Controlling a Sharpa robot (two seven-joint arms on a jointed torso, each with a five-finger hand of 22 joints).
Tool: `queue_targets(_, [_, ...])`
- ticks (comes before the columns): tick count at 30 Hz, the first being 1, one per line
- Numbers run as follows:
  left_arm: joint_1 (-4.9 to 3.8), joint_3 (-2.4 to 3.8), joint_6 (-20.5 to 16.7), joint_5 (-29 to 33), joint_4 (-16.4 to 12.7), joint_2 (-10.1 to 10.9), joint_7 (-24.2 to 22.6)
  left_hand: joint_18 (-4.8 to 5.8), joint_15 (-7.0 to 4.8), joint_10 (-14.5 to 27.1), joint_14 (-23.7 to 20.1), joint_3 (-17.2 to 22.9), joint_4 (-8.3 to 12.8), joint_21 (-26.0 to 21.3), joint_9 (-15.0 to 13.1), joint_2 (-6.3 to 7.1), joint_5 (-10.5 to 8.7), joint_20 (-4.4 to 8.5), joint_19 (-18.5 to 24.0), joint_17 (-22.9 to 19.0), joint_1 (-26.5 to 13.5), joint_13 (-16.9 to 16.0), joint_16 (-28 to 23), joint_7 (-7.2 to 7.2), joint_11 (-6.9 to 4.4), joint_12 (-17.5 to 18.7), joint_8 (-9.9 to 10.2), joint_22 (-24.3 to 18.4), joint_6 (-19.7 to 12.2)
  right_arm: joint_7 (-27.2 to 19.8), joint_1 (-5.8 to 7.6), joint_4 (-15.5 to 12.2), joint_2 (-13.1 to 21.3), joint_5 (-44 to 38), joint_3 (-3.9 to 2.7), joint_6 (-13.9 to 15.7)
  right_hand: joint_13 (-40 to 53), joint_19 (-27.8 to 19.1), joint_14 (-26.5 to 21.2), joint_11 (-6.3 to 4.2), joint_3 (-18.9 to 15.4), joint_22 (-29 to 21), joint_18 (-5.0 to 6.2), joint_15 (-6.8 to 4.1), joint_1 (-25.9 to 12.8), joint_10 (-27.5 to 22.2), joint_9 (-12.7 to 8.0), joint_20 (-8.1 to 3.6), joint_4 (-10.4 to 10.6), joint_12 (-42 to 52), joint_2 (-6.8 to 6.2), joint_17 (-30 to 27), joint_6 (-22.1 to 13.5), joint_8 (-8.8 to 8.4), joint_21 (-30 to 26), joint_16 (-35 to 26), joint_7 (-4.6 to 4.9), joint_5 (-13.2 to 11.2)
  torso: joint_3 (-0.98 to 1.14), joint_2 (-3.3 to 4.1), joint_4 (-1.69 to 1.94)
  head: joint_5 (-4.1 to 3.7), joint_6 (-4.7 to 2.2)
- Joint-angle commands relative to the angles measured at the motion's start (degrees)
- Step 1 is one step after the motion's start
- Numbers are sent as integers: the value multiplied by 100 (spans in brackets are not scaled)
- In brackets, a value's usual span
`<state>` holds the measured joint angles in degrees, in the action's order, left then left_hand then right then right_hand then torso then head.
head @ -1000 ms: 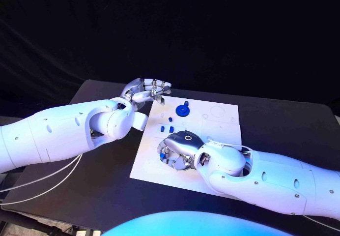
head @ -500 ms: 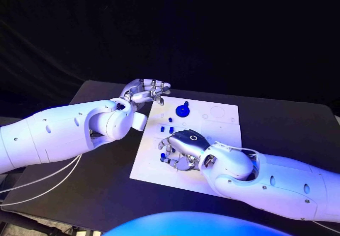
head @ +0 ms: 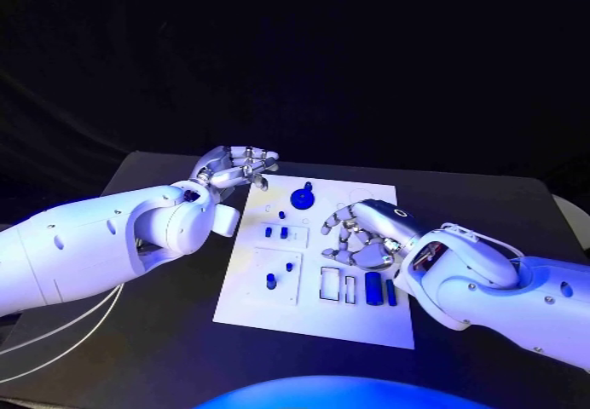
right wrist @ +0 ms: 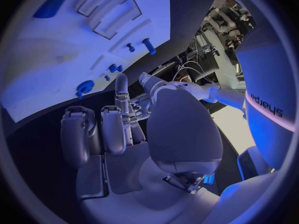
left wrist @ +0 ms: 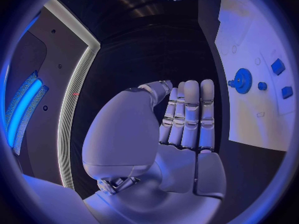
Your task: Assemble the parts on the task board
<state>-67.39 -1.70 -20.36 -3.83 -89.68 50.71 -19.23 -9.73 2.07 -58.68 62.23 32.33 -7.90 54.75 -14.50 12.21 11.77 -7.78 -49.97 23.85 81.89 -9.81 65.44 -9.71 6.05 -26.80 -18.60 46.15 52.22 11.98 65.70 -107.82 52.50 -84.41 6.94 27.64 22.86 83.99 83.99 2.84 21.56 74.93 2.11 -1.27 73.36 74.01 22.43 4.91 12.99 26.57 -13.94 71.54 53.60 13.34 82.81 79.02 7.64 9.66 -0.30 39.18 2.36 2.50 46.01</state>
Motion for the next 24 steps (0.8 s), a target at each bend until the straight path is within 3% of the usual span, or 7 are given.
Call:
queue_targets(1, [9,-1,86,-17,-9,0,-22,-79,-11,42,12,3,36,-25,-5,-30,11,3,-37,-9,9,-6,-21,-20,-15,-37,-2,4,-14,84,50,-128,337,1249,17,-108,2350,382,314,-93,-246,1331,-94,-91,-133,297,150,-69,150,2413,59,172,97,263,193,150,-85,29,-8,-16,-50,-207,-49])
queue_targets(2, [9,-1,88,-17,-10,2,-22,-79,-11,42,12,3,36,-25,-5,-30,11,3,-37,-9,9,-6,-21,-20,-15,-37,-2,4,-14,146,57,-154,418,1270,24,-123,3225,393,317,-162,-422,1343,-103,-88,-27,-70,283,-77,198,3260,3,201,-62,422,211,199,-116,68,-10,-19,-63,-224,-50])
queue_targets(3, [9,-3,93,-17,-11,4,-20,-79,-11,42,12,3,36,-25,-5,-30,11,3,-37,-9,9,-6,-21,-20,-15,-37,-2,4,-14,232,61,-190,520,1282,34,-133,3546,402,322,-83,-423,1351,-103,-91,-112,53,310,-107,302,3556,127,240,-31,471,232,223,-91,58,-10,-21,-72,-261,-48])
queue_targets(5, [9,-6,107,-17,-13,8,-14,-79,-12,45,12,1,39,-26,-6,-28,10,3,-37,-10,7,-8,-22,-19,-14,-42,-3,4,-13,437,41,-280,734,1252,57,-129,3851,410,330,-79,-485,1359,-105,-68,-103,115,354,-102,321,3845,146,282,-65,532,252,257,-99,71,-8,-24,-89,-335,-51])
queue_targets(6, [9,-8,114,-17,-15,10,-12,-79,-12,45,12,1,39,-26,-6,-28,10,3,-37,-10,7,-8,-22,-19,-14,-42,-3,4,-13,550,12,-332,840,1219,68,-112,4475,450,377,-82,-624,1391,-127,-87,-273,372,419,-94,352,4423,181,515,-55,632,346,405,-112,299,-7,-26,-93,-363,-56])
queue_targets(15, [10,-20,133,-17,-31,26,-9,-79,-12,45,12,1,39,-26,-6,-28,10,3,-37,-10,7,-8,-22,-19,-14,-42,-3,4,-13,1294,-344,-562,1271,744,137,4,4772,496,399,-107,-943,1428,-151,-98,-522,381,530,-103,377,4670,309,674,-90,815,455,522,-134,311,-14,-46,-125,-492,-41])
queue_targets(24, [10,-27,142,-17,-38,46,-14,-79,-12,45,12,1,39,-26,-6,-28,10,3,-37,-10,7,-8,-22,-19,-14,-42,-3,4,-13,1746,-646,-624,1249,167,152,95,4912,536,413,-133,-1189,1458,-173,-116,-665,436,585,-117,379,4778,345,773,-57,926,553,587,-166,411,-19,-41,-107,-537,11])
